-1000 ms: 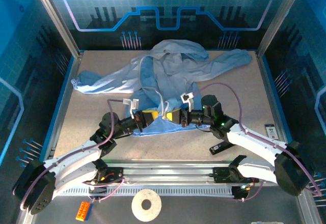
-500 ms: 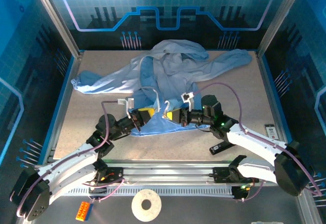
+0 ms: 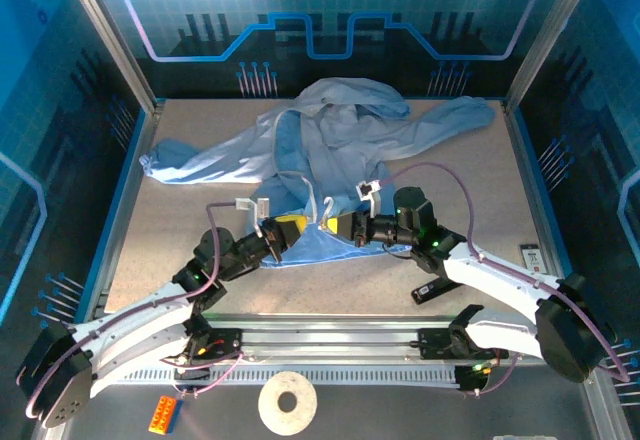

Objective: Zip up the jacket

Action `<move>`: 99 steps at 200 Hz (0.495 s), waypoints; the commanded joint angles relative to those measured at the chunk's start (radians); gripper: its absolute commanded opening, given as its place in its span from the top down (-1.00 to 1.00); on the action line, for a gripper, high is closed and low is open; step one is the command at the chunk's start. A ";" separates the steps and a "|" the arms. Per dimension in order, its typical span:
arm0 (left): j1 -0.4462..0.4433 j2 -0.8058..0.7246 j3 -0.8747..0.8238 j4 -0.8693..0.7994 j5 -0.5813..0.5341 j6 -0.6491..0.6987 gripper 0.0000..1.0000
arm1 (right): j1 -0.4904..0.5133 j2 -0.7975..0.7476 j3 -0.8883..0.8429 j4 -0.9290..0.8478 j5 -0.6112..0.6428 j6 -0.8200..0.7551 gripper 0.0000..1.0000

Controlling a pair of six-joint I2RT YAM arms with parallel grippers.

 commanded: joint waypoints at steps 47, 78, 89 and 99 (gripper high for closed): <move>-0.015 0.042 0.027 0.029 -0.045 0.033 1.00 | 0.017 0.008 -0.004 0.056 0.010 0.009 1.00; -0.015 0.051 0.041 0.028 -0.049 0.036 1.00 | 0.018 0.011 -0.003 0.059 0.010 0.008 1.00; -0.016 0.049 0.041 0.030 -0.051 0.036 1.00 | 0.019 0.012 -0.003 0.060 0.010 0.007 1.00; -0.016 0.047 0.043 0.029 -0.053 0.036 1.00 | 0.019 0.014 -0.003 0.060 0.011 0.008 1.00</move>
